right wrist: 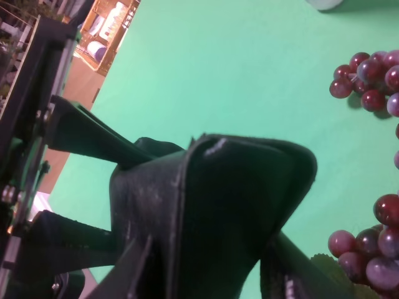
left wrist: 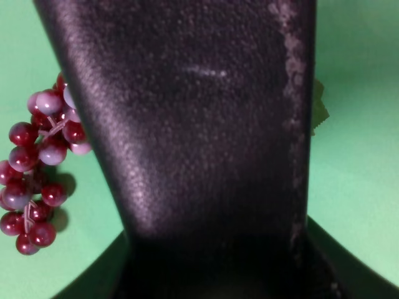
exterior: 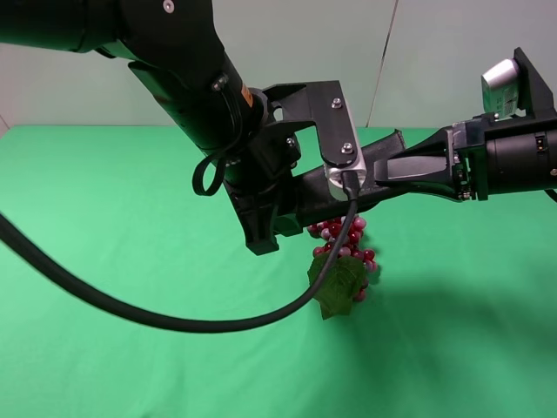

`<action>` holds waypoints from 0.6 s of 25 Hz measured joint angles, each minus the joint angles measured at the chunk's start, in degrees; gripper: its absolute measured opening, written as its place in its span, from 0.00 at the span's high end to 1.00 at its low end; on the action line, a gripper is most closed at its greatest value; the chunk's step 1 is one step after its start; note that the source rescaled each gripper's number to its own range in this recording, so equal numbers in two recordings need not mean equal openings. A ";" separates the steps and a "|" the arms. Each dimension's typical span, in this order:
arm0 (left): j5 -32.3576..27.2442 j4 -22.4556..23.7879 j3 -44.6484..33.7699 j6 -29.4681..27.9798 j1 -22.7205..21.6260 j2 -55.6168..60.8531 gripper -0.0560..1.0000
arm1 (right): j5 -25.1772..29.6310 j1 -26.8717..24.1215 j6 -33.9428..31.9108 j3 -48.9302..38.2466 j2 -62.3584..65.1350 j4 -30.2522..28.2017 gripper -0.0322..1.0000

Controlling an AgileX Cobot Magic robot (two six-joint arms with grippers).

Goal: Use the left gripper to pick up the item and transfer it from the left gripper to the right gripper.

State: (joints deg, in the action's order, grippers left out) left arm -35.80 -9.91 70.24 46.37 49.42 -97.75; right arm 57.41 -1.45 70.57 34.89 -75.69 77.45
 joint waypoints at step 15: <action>0.42 -0.20 0.00 -0.19 0.00 0.00 0.02 | 0.24 0.00 0.70 0.00 0.00 -0.53 0.93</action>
State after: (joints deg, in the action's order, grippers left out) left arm -35.38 -10.10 70.24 46.18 49.42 -97.75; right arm 57.65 -1.45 71.27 34.89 -75.69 76.92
